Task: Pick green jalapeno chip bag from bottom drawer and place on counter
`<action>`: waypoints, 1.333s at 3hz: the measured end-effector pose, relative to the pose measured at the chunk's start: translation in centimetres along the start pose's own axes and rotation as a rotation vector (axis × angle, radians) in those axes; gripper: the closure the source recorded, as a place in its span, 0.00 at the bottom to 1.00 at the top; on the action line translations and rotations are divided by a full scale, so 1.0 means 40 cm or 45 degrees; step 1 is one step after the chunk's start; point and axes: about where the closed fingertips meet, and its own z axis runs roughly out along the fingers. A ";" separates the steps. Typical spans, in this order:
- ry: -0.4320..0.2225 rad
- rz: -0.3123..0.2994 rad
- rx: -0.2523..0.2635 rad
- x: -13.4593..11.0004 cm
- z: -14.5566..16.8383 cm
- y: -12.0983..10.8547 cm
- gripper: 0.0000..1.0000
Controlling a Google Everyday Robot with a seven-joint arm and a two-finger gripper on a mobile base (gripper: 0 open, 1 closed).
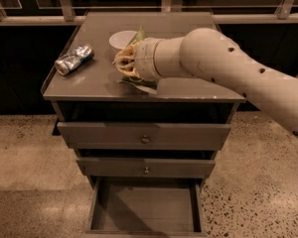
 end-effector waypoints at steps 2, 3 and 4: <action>0.000 0.001 0.000 0.001 0.001 0.000 0.58; 0.000 0.001 0.000 0.001 0.001 0.000 0.34; 0.000 0.000 0.000 0.001 0.001 0.000 0.11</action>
Offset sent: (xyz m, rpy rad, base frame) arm 0.0005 -0.0003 -0.0004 0.0000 0.0005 -0.0004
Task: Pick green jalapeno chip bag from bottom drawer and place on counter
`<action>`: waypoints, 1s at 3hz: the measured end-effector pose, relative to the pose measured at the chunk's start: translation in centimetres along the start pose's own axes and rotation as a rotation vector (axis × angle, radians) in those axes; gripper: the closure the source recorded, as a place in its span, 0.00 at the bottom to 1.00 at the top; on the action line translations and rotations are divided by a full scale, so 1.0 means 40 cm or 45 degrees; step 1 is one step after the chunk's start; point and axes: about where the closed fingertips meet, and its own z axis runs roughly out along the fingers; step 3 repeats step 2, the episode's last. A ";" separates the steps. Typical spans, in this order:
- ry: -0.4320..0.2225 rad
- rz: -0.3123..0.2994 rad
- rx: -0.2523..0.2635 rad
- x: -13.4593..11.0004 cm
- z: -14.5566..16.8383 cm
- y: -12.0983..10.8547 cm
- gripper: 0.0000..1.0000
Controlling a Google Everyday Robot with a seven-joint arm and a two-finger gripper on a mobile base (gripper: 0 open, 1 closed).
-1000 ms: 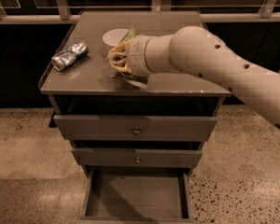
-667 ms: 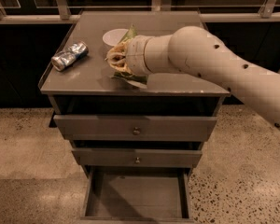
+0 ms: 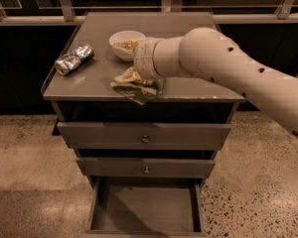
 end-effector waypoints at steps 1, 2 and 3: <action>0.000 0.000 0.000 0.000 0.000 0.000 0.00; 0.000 0.000 0.000 0.000 0.000 0.000 0.00; 0.000 0.000 0.000 0.000 0.000 0.000 0.00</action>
Offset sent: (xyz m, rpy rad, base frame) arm 0.0000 0.0000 0.0000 0.0000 0.0000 0.0000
